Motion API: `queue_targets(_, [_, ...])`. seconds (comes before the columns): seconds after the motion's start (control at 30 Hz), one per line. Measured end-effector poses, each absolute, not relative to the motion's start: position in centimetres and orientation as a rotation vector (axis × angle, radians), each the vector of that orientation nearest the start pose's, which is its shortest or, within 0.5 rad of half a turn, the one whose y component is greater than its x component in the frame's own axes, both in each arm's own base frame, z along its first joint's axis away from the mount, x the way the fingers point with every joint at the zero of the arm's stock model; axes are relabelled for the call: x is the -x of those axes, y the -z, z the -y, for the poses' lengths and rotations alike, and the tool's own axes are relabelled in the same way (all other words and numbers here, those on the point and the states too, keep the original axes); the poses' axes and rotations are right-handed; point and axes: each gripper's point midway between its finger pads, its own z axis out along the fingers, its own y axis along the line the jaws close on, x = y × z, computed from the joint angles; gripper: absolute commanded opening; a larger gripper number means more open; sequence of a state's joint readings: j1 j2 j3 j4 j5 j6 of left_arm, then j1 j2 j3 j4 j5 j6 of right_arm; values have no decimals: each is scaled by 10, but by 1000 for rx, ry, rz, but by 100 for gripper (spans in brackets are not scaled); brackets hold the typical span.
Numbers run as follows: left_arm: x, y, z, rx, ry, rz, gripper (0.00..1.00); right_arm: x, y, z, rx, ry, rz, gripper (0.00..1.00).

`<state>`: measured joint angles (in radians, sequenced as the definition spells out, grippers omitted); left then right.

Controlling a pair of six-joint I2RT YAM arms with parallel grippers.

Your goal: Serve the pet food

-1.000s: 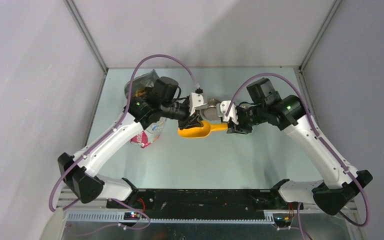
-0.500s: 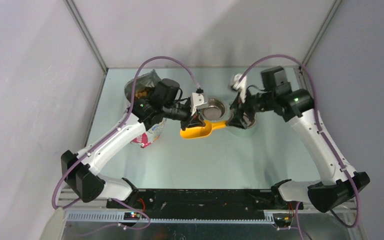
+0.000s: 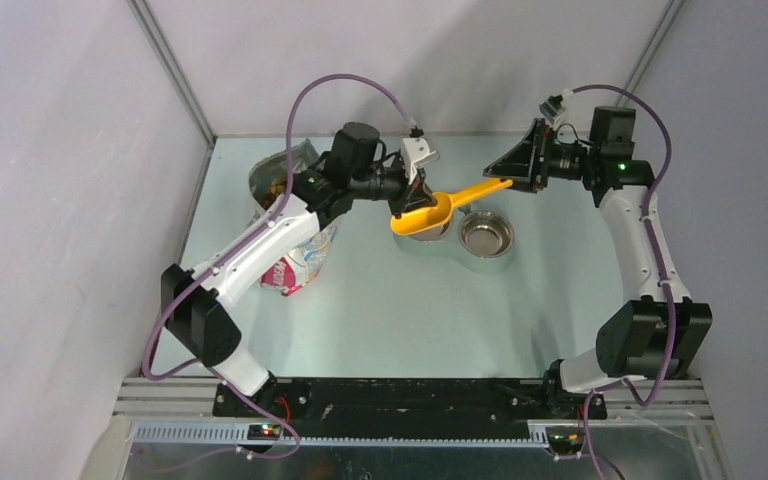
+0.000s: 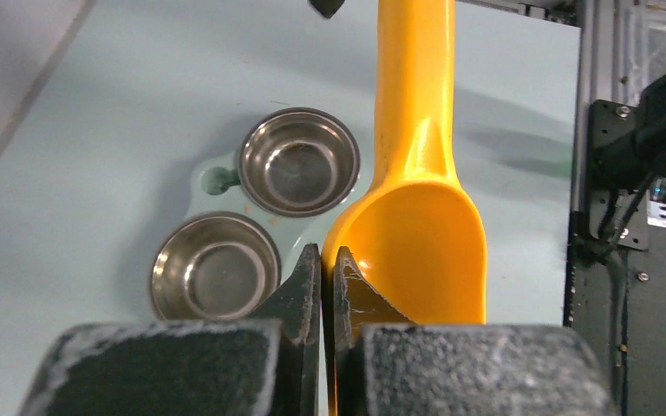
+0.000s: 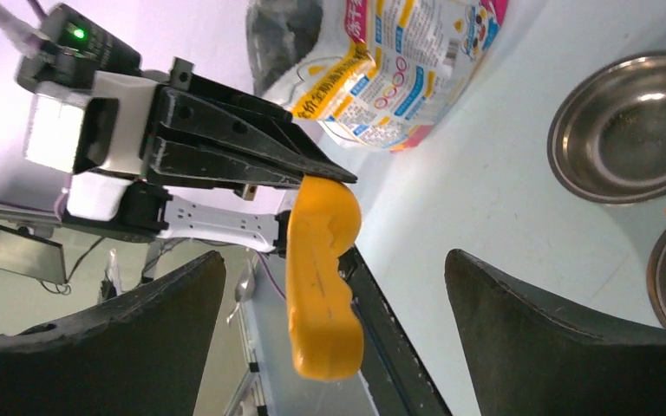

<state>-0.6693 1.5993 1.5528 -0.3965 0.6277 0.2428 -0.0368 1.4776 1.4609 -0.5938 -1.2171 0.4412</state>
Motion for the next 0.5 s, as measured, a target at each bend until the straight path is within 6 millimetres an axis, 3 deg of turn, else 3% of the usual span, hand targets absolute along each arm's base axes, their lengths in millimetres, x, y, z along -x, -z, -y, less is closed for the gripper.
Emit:
queue_targets(0.17, [-310, -296, 357, -1217, 837, -1618, 0, -323, -347, -154, 205, -1582, -2039, 80])
queue_targets(0.27, [-316, -296, 355, -1195, 797, -1632, 0, -319, -346, -159, 203, -1599, -2045, 75])
queue_targets(0.37, [-320, -296, 355, -1179, 774, -1635, 0, -315, -341, -163, 185, -1601, -2062, 62])
queue_targets(0.5, [-321, -296, 357, -1179, 768, -1632, 0, -315, -338, -167, 170, -1601, -2074, 59])
